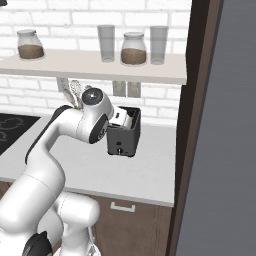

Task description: Start the toaster. Once the lever pops up, take the bread to the plate on the dining counter.

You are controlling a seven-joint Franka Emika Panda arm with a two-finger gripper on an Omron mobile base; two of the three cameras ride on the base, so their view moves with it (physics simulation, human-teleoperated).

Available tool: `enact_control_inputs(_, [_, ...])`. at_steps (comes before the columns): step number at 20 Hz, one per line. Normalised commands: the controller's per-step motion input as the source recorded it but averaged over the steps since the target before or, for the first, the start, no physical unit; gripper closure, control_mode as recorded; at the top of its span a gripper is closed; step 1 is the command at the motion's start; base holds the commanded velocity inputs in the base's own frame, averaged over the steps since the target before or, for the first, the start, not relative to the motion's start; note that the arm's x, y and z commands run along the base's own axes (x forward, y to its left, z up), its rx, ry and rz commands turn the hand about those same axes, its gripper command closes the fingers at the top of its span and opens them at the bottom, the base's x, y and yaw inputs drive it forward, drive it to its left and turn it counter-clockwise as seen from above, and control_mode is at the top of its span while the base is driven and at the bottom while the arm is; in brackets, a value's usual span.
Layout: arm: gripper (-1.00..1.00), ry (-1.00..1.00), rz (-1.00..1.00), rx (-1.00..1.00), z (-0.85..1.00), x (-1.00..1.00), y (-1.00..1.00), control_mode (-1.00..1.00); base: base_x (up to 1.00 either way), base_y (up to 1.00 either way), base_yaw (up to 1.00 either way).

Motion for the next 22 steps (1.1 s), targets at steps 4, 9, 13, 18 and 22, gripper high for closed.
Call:
enact_control_inputs(4, [-1.00,0.00,0.00,0.00,0.00,0.00,0.00,-1.00,0.00,0.00,0.00])
enact_control_inputs(9, [-1.00,0.00,0.00,0.00,0.00,0.00,0.00,-1.00,0.00,0.00,0.00])
enact_control_inputs(13, [-1.00,0.00,0.00,0.00,0.00,0.00,0.00,-1.00,0.00,0.00,0.00])
enact_control_inputs(18, [-1.00,0.00,0.00,0.00,0.00,0.00,0.00,-1.00,0.00,0.00,0.00])
enact_control_inputs(22, [-1.00,0.00,0.00,0.00,0.00,0.00,0.00,-1.00,0.00,0.00,0.00])
